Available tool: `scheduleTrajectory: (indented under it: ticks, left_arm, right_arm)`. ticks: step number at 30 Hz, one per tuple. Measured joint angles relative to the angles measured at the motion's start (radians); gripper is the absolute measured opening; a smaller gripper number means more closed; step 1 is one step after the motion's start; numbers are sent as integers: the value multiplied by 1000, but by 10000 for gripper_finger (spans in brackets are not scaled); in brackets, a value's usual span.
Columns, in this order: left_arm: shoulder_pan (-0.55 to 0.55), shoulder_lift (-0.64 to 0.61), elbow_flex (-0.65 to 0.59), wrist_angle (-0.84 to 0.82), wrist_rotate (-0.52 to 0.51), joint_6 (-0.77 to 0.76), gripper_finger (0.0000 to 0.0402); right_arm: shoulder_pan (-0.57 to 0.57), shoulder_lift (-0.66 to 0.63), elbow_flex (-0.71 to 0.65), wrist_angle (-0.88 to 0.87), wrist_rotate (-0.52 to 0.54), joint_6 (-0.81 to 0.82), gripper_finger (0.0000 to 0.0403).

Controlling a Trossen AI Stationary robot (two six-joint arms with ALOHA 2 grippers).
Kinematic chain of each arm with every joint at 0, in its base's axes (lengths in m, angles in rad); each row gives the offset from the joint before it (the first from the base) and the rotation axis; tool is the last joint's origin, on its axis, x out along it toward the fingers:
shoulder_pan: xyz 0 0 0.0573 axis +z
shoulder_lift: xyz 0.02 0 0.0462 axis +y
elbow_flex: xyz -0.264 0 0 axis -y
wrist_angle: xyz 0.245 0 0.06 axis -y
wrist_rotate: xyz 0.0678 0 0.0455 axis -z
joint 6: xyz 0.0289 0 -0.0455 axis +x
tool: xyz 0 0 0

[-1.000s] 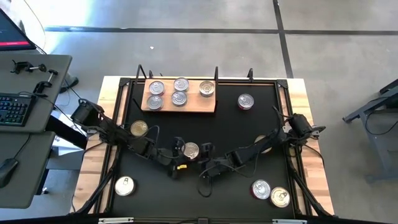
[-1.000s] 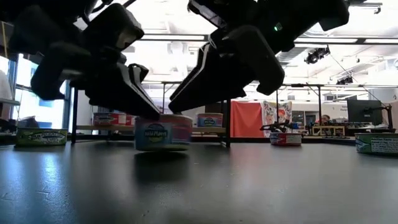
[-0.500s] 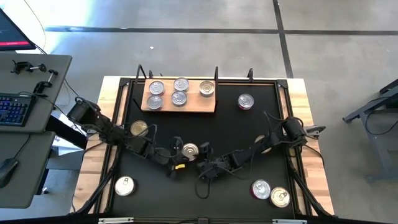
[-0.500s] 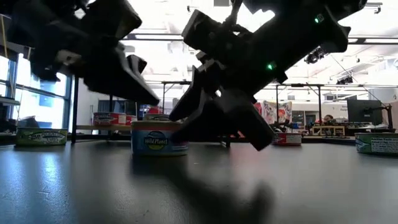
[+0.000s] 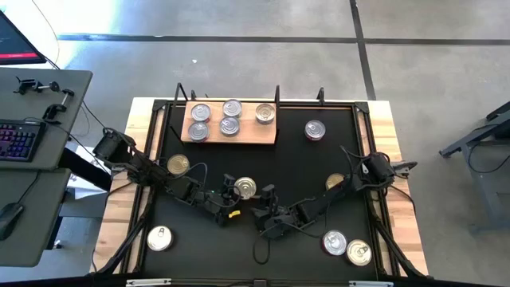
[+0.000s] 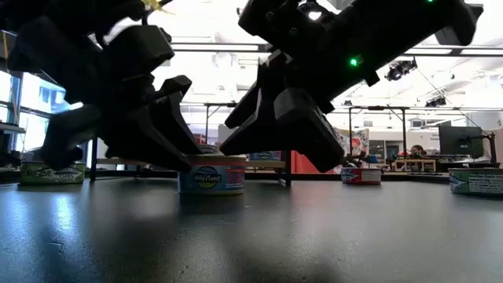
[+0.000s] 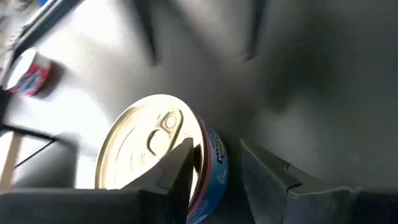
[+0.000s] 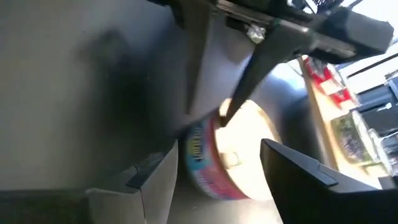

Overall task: Stack canned seafood by type on shelf
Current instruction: Put the blue pink tuna can on the shelf aligned with the blue pink tuna can

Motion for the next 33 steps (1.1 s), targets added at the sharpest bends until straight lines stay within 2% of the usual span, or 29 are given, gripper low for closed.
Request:
scheduleTrajectory:
  ticks: [2,5,8,15,17,20,25,28,33]
  left_arm:
    - [-2,6,0,9,-30,1,100]
    - [-2,5,0,17,-40,0,47]
    - [-2,5,0,27,-38,-10,9]
    - [-11,-29,-5,35,-11,-43,3]
    - [-11,-48,-5,50,-10,-69,3]
    - [-10,-71,-5,50,0,-100,1]
    - [-7,-97,-3,70,30,-148,1]
    - [-7,-97,-3,64,33,-153,1]
    - [-9,-97,-3,61,33,-153,1]
  right_arm:
    - [-1,0,-1,3,-36,33,221]
    - [-7,0,-2,-5,-90,59,220]
    - [-9,0,-2,-5,-94,53,220]
    - [-26,0,-2,-5,-100,108,223]
    - [-39,0,-2,-7,-135,106,230]
    - [-64,0,-2,-13,-220,77,240]
    - [-84,-1,-2,-11,-240,-3,241]
    - [-79,0,-2,-4,-191,-102,241]
    - [-46,0,-2,-3,-6,-138,241]
